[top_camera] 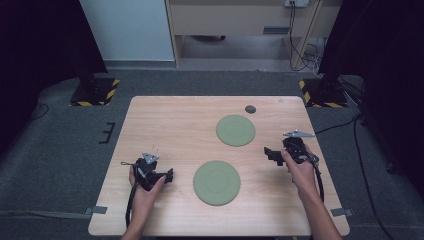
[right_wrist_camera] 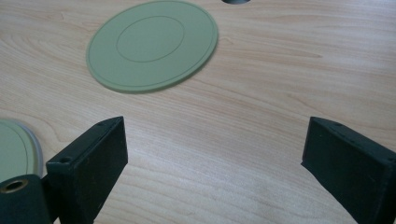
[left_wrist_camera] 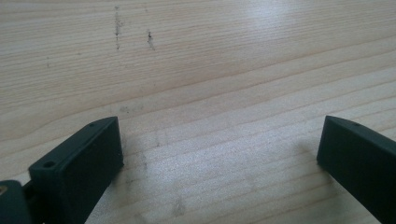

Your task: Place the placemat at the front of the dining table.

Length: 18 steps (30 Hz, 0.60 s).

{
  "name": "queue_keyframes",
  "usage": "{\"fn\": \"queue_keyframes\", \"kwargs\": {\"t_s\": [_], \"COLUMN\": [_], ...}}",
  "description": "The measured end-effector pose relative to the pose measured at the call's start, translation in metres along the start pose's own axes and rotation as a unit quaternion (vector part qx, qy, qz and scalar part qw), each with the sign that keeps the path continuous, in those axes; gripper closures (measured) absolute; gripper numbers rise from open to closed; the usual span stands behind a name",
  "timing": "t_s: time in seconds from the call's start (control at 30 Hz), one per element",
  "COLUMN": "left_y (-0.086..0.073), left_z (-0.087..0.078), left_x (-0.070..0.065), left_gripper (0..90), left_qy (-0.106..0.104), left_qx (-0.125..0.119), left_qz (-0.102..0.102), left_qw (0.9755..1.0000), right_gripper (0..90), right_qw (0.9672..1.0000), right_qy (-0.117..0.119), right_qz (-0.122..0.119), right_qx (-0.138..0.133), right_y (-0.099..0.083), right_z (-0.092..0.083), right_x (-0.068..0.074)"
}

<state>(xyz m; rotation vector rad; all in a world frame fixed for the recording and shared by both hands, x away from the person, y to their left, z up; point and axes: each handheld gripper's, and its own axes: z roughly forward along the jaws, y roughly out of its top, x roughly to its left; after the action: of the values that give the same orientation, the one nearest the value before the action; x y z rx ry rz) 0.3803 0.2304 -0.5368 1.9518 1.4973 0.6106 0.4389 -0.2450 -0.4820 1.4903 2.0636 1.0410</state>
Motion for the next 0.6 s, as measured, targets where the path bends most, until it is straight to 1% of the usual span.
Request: {"fn": "queue_keyframes", "kwargs": {"t_s": [0.33,0.6], "left_y": [0.000,0.000], "left_z": [0.000,0.000], "left_x": [0.000,0.000], "left_gripper": [0.0,0.0], "left_qy": [0.000,0.000], "left_qx": [0.000,0.000], "left_qz": [0.000,0.000], "left_qw": [1.0000,1.0000], "right_gripper": [6.9,7.0], "right_qw": [1.0000,0.9998], "right_qy": [0.004,0.012], "right_qz": [0.000,-0.006], "right_qx": [0.006,0.015], "right_y": [-0.015,-0.026], "right_z": [0.000,0.001], "right_x": [0.000,0.007]}}
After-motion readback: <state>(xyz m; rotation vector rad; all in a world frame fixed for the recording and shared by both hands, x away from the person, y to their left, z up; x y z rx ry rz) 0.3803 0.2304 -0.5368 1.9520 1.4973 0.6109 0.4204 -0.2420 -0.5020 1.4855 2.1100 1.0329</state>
